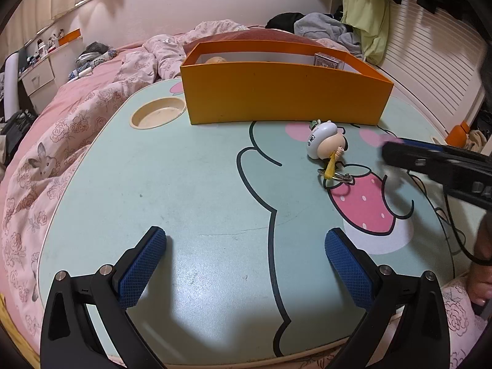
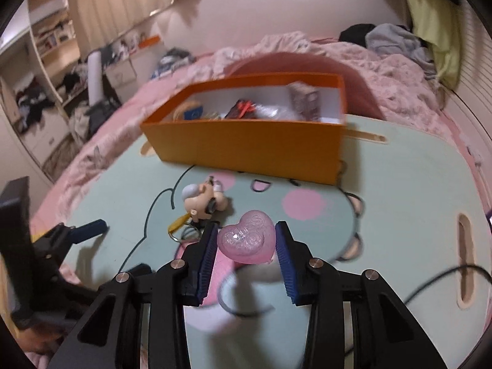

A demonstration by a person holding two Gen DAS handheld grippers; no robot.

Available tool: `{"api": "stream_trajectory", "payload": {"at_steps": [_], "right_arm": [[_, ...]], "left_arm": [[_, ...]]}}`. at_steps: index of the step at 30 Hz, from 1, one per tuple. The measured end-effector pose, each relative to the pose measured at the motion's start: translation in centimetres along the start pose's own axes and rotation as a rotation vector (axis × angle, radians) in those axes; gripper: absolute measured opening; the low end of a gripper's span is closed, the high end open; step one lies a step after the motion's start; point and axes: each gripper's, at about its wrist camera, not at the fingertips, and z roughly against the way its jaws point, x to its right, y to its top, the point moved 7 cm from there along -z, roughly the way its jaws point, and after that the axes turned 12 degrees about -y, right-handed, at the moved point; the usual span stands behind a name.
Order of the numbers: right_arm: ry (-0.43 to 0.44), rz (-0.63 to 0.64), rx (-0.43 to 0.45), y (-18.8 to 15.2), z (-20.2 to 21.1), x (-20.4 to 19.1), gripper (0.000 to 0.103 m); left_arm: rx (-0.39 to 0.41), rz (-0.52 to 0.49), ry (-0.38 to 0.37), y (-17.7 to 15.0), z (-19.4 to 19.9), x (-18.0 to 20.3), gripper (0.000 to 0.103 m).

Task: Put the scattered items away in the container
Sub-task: 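Grasp the pink heart item with the right gripper while the left gripper grasps the white figure keychain, then lower the heart item and keychain into the orange box and open both grippers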

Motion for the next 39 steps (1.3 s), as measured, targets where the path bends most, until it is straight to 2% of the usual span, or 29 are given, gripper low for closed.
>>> {"api": "stream_trajectory", "payload": {"at_steps": [3,6,11,16,19,21,24,27,32,39], "right_arm": [[-0.007,-0.029,0.02,-1.1,1.2,1.3,0.037],[0.036,-0.062,0.044,-1.9,2.2,2.2,0.037],[0.102,-0.064,0.111,-2.2,4.4,2.3,0.037],[0.103,-0.031,0.15,-2.2,5.5,1.9,0.037],[0.1,-0.024,0.154,-2.2,5.6,1.9,0.037],[0.1,-0.028,0.15,-2.2,5.4,1.9,0.037],[0.101,-0.043,0.143,-2.2,5.2,2.2,0.037],[0.098,-0.062,0.131,-2.2,4.9,2.6,0.037],[0.093,-0.08,0.134,-1.7,4.7,3.1,0.037],[0.081,-0.088,0.161,1.3,4.7,2.7,0.037]], "left_arm": [[-0.006,-0.001,-0.004,0.0,0.0,0.1,0.103],[-0.007,-0.009,-0.071,0.6,0.4,0.8,0.103],[0.049,-0.056,-0.13,4.0,0.7,2.5,0.103],[0.023,-0.107,-0.123,7.2,-2.2,3.5,0.1],[-0.022,-0.108,-0.136,7.9,-4.3,3.1,0.08],[-0.053,-0.116,-0.124,8.1,-5.6,2.8,0.06],[-0.065,-0.144,-0.118,7.8,-6.4,2.9,0.038],[-0.054,-0.153,-0.157,7.4,-6.0,3.6,0.037],[-0.008,-0.131,-0.179,7.4,-3.8,4.3,0.037],[0.066,-0.12,-0.19,11.0,-0.5,3.6,0.037]]}}
